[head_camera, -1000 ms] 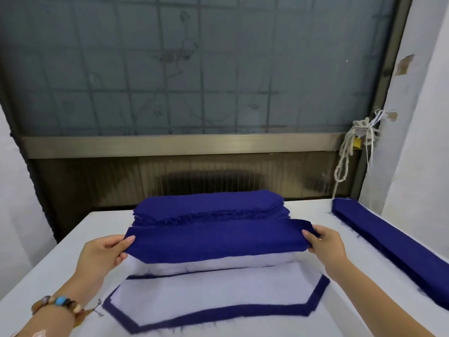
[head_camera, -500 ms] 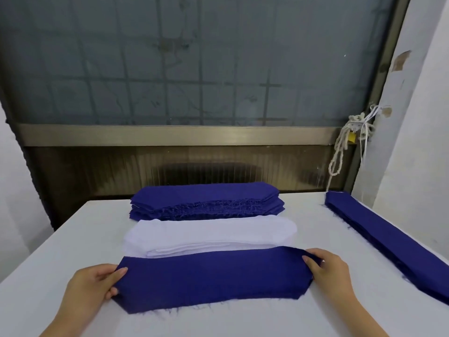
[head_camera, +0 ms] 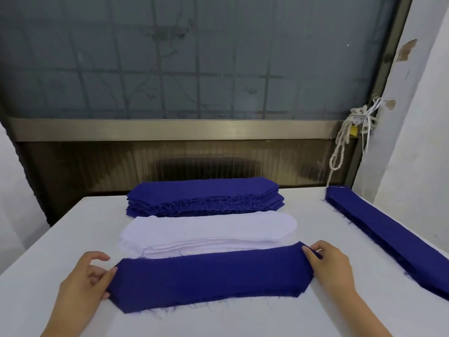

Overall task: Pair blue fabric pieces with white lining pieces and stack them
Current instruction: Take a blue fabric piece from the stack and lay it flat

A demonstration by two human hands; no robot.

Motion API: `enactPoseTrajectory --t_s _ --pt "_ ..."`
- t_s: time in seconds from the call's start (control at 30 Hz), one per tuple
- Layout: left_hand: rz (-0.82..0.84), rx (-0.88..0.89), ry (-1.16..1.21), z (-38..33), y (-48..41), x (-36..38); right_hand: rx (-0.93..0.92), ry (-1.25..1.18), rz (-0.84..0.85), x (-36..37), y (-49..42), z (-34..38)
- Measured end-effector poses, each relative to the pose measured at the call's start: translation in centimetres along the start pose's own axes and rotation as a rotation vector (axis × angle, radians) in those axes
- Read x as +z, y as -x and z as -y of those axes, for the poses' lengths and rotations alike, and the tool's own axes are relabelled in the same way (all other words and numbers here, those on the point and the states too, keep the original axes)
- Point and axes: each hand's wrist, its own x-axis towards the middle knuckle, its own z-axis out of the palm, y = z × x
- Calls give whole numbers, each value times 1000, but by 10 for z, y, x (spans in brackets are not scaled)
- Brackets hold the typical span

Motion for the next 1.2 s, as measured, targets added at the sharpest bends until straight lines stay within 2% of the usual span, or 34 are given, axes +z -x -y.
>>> enactPoseTrajectory --t_s 0.23,0.5,0.9,1.2 --pt "-7 19 -53 10 -6 4 -20 83 -29 3 0 2" --pt "-73 62 -223 8 -7 9 -28 203 -21 7 0 4" --pt "-64 75 -134 7 -2 8 -66 193 -16 7 0 3" --pt "-81 122 -196 8 -2 9 -78 235 -6 7 1 3"
